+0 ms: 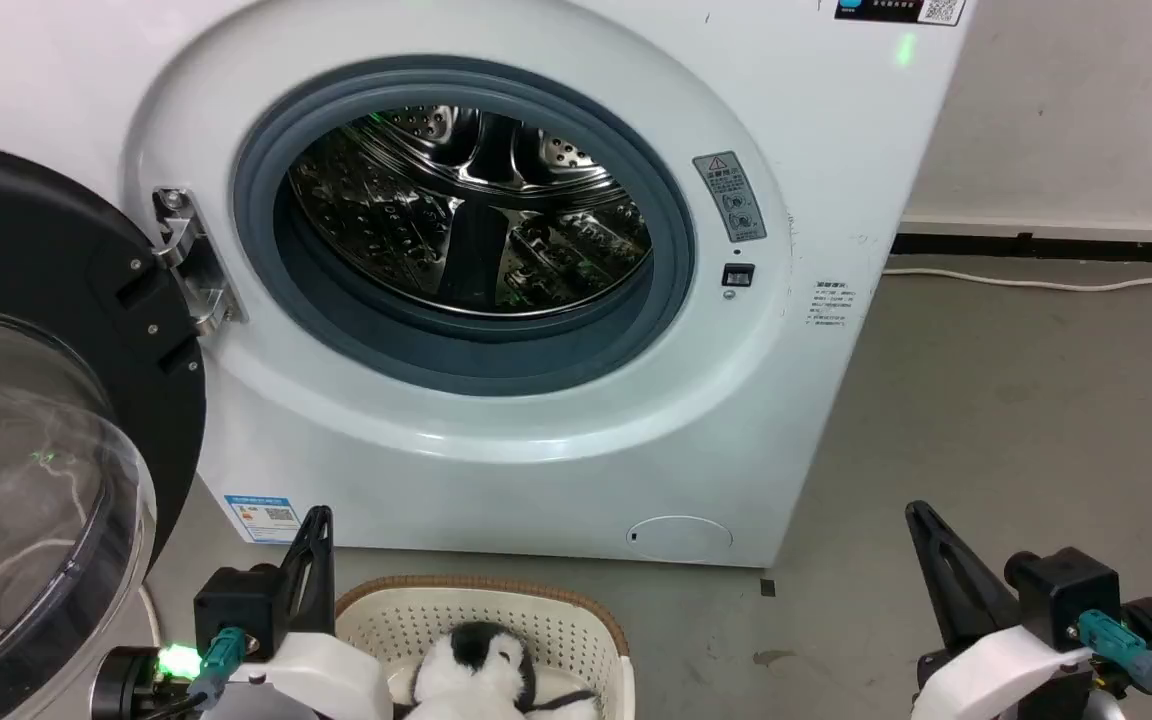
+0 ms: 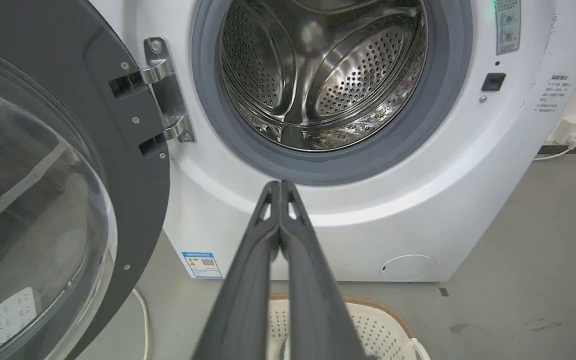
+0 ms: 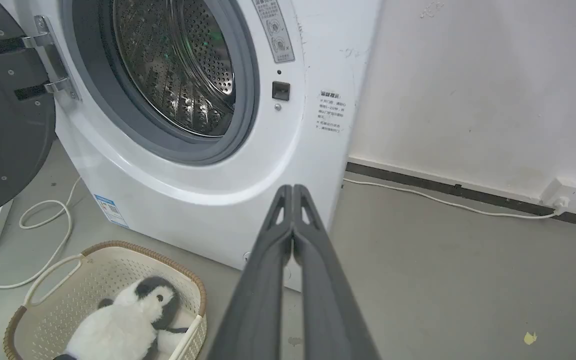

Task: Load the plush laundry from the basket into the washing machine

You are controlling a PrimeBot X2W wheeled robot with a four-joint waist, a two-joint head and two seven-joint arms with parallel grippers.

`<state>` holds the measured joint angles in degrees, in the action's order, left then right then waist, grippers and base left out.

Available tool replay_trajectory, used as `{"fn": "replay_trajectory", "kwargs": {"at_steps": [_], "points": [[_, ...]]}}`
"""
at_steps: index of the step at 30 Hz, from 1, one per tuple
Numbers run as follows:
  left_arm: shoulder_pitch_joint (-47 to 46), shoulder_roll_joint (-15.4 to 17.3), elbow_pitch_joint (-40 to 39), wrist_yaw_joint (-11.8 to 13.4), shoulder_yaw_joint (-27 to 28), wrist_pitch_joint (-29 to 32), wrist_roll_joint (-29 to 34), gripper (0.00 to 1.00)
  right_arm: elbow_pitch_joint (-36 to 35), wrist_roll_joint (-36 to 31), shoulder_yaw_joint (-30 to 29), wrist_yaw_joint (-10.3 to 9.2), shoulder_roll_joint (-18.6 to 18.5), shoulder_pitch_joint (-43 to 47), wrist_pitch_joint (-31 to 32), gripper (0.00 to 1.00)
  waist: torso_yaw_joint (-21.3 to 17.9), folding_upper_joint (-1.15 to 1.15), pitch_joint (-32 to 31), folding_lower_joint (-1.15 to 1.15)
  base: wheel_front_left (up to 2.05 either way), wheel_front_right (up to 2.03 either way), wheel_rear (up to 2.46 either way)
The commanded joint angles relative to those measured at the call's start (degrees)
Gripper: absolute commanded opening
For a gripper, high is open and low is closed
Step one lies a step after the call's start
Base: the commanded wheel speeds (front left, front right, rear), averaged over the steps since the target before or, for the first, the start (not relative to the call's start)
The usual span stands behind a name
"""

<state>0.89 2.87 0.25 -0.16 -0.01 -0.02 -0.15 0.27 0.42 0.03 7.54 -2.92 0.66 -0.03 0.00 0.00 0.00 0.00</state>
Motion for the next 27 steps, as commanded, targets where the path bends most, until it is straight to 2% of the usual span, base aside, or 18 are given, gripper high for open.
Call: {"fn": "replay_trajectory", "kwargs": {"at_steps": [1,27], "points": [[-0.9,0.0,-0.2,0.2,0.0,0.0,0.1,0.0,-0.3,-0.4,0.0,-0.05,0.0,-0.7,0.0,0.0,0.0,0.0,0.0,0.0,0.0,0.0,0.0],[-0.9,0.0,-0.2,0.2,0.0,0.0,0.1,0.0,-0.3,-0.4,0.0,-0.05,0.0,-0.7,0.0,0.0,0.0,0.0,0.0,0.0,0.0,0.0,0.0]]}}
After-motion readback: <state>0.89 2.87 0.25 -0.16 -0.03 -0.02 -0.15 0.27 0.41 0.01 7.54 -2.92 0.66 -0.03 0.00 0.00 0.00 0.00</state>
